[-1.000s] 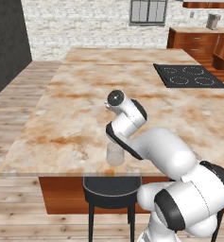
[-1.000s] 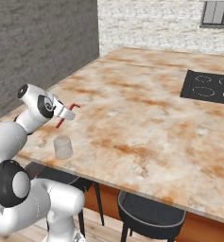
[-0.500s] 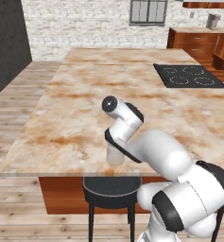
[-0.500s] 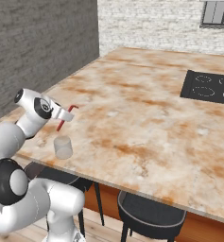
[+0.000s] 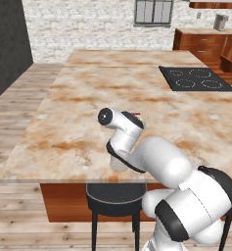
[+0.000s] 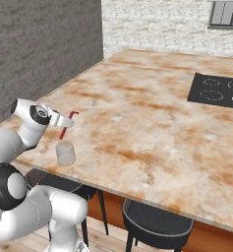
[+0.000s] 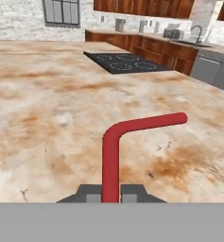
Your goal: Take a straw from the drawer in front and place it inside the glass cup on the dining counter.
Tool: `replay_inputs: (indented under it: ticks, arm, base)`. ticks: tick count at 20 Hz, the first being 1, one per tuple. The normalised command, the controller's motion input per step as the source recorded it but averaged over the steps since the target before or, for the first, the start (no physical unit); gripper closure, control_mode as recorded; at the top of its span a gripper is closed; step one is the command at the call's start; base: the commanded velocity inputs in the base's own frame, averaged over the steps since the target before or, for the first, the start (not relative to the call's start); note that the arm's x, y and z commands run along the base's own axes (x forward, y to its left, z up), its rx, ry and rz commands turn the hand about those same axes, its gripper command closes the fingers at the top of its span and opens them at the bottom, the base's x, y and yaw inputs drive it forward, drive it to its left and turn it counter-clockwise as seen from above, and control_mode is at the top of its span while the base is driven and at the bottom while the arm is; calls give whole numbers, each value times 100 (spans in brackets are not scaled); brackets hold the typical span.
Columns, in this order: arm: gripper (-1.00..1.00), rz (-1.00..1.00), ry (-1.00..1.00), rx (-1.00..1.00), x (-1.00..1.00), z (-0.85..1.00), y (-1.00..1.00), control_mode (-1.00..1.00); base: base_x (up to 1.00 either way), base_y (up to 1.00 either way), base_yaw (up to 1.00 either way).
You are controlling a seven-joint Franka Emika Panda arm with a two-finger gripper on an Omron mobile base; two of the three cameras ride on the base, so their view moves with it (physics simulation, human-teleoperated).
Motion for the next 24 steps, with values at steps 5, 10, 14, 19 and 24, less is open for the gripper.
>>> replay_inputs:
  ticks: [5,10,14,19,24]
  arm:
    - [100,0,0,-13,0,-13,13,-100]
    - [100,0,0,-11,0,-9,10,-100]
    - [100,0,0,-10,0,-4,9,-100]
    - [100,0,0,-7,0,-3,9,-100]
    - [100,0,0,-6,0,-4,9,-100]
  base:
    - [0,0,0]
    - [0,0,0]
    - [0,0,0]
    - [0,0,0]
    - [0,0,0]
